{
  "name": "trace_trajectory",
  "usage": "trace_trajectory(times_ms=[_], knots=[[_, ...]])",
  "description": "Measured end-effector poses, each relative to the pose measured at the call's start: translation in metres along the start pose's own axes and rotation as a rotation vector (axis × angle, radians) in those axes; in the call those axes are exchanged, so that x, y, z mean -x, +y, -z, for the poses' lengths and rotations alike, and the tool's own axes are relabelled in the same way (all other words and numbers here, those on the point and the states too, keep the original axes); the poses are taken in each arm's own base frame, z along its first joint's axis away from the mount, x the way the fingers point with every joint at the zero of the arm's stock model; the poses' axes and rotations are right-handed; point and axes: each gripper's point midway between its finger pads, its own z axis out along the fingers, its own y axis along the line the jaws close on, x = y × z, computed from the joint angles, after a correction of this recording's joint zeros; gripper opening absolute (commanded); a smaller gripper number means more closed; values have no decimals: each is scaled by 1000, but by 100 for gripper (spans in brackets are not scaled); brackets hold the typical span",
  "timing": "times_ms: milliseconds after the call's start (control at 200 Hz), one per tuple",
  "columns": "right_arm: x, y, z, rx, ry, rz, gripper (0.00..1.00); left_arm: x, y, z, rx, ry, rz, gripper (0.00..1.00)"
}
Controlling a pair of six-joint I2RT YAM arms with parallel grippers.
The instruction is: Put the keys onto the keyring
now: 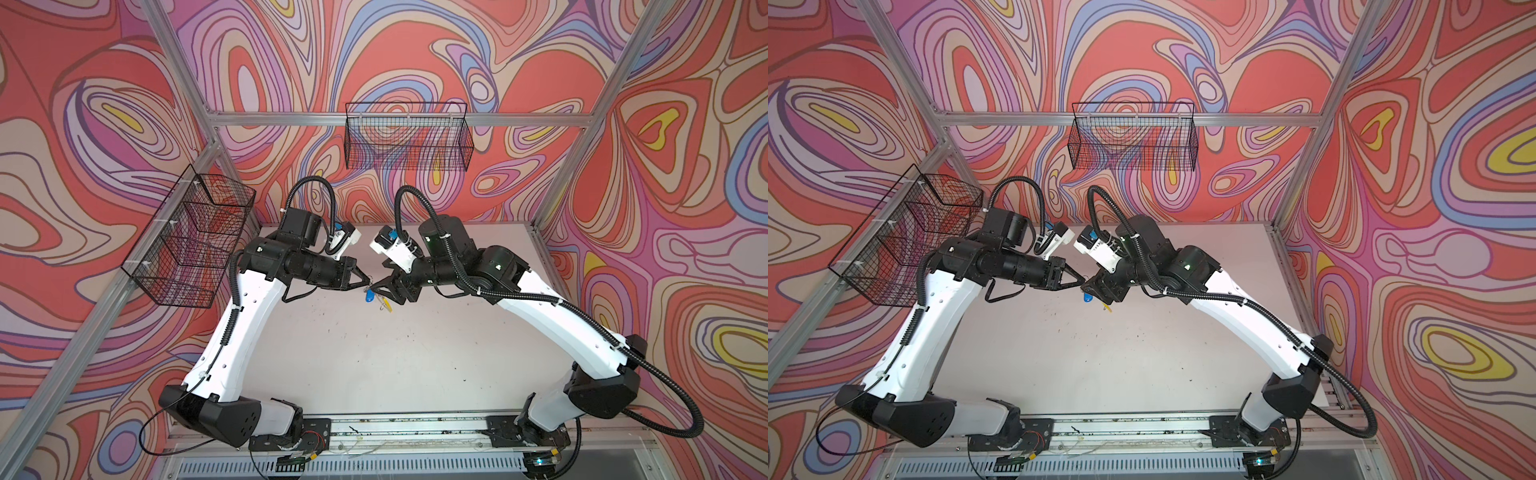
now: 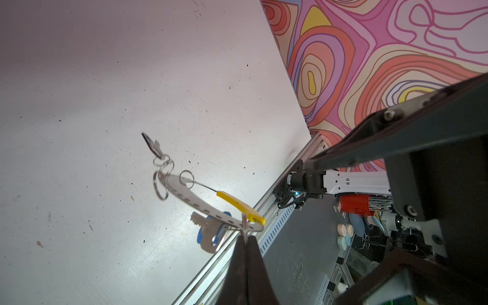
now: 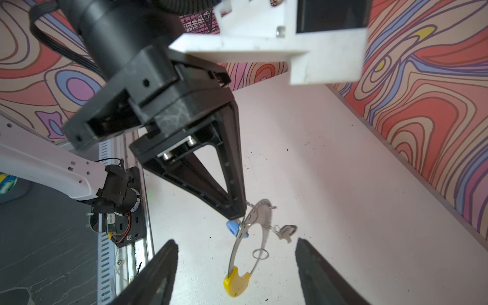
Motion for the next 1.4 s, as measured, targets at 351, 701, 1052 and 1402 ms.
trace_trajectory(times_ms=[351,701,1052,1402], knots=[[-21,-4,-40,26,72,-45,69,0,-1,1,8,-2,-4,0],[-36,-25,-52,-118,80,-98,40,0,-3,7,17,-29,6,0],[-33,-15,-41,-123,31,-86,0,7,-7,11,10,-70,-30,0],[-23,-19,-35,-131,-27,-119,0,7,-7,16,30,-122,-49,42]])
